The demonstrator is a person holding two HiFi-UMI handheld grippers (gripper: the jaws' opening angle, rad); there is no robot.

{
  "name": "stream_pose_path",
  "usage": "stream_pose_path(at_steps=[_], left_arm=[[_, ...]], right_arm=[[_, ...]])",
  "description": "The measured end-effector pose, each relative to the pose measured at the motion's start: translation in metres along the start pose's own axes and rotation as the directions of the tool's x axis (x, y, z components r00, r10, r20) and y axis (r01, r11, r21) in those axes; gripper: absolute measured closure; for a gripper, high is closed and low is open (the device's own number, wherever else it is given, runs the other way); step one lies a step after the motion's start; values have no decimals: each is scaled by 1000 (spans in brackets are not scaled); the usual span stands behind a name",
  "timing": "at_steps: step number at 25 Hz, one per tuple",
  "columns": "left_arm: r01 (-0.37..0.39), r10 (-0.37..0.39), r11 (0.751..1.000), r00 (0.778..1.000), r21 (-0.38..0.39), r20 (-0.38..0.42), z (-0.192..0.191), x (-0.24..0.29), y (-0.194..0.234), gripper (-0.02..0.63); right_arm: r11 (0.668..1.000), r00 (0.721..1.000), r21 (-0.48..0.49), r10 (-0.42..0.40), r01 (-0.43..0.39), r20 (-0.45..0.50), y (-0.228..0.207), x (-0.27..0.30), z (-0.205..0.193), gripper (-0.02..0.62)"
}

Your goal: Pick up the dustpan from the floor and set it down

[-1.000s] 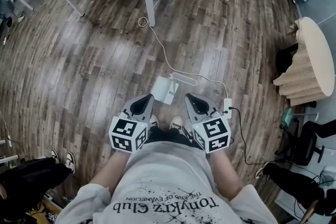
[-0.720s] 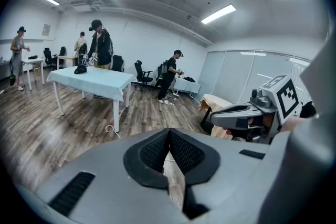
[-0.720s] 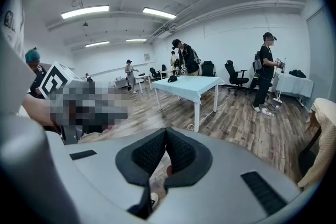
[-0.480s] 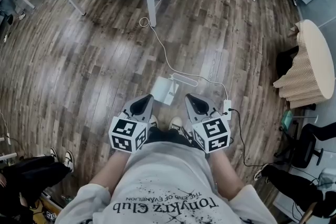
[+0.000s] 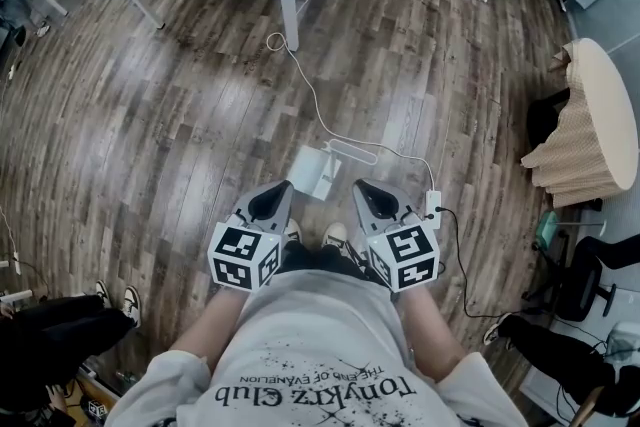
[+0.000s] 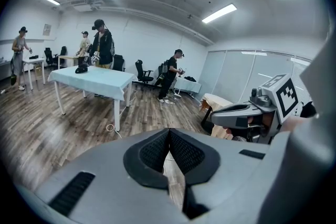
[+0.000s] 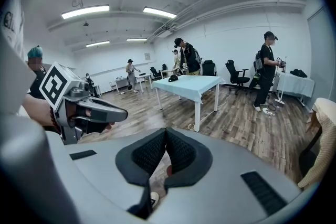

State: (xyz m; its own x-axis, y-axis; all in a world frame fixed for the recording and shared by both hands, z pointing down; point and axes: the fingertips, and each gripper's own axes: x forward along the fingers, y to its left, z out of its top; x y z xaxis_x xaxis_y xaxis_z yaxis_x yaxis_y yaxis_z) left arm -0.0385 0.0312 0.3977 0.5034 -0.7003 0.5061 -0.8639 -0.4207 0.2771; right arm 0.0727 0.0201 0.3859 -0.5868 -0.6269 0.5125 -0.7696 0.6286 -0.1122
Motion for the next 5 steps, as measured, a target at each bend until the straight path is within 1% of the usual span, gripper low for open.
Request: stream_pose_path(at_steps=[5], left_arm=[[-1, 1, 1000, 1000, 2, -2, 2, 0, -1, 583]], right_arm=[[1000, 1000, -4, 3, -3, -1, -1, 0, 3, 569]])
